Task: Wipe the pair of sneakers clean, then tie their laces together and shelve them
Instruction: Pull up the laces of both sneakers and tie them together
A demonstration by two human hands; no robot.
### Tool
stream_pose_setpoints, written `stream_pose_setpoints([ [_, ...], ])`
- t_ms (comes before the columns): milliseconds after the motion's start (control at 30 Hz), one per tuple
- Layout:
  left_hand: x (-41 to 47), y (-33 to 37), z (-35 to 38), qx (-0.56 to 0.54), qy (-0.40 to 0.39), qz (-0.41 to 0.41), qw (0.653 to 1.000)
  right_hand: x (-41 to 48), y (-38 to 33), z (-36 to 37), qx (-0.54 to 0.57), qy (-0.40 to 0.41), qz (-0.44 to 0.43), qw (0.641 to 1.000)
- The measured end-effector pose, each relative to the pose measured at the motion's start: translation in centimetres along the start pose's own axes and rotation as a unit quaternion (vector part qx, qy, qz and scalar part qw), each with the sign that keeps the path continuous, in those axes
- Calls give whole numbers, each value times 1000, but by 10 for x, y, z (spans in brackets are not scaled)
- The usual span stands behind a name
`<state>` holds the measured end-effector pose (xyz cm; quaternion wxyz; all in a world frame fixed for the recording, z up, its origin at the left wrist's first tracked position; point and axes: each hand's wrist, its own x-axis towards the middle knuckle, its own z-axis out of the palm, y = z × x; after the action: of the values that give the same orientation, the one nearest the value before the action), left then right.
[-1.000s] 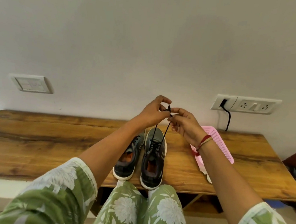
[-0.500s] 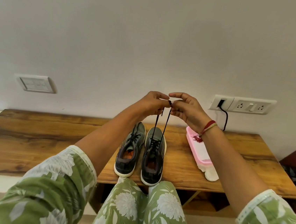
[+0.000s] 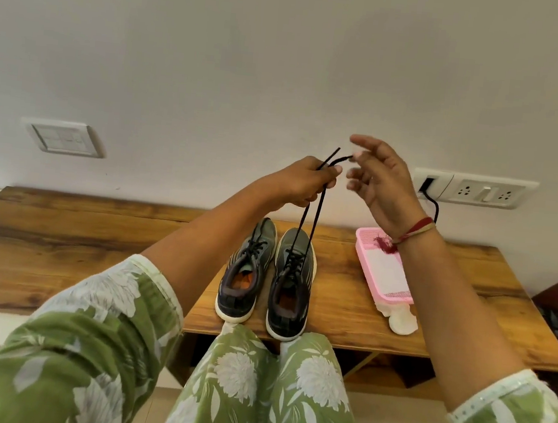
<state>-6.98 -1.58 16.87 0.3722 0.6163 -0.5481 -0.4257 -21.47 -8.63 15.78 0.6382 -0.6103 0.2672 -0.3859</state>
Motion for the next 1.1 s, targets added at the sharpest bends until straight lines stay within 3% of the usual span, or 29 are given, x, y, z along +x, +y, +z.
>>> stream_pose_setpoints([
  [67, 0, -1, -2, 4, -4, 6, 1000, -2, 41, -15, -179, -56, 119, 975],
  [100, 1, -1, -2, 10, -11, 9, 1000, -4, 67, -19, -300, -120, 183, 929],
  [167, 2, 1, -2, 32, -39, 16, 999, -6, 114, -15, -412, -227, 254, 845],
  [400, 6, 7, 2, 110, -114, 43, 986, 25, 162, 17, -472, -351, 163, 792],
  [467, 7, 5, 0, 113, -114, 45, 986, 26, 170, 20, -446, -375, 164, 796],
  [667, 6, 1, -6, 79, -106, 32, 991, 17, 164, 17, -341, -325, 203, 859],
  [1100, 1, 18, -13, 136, -62, 46, 988, 33, 26, 24, -346, -336, 219, 848],
])
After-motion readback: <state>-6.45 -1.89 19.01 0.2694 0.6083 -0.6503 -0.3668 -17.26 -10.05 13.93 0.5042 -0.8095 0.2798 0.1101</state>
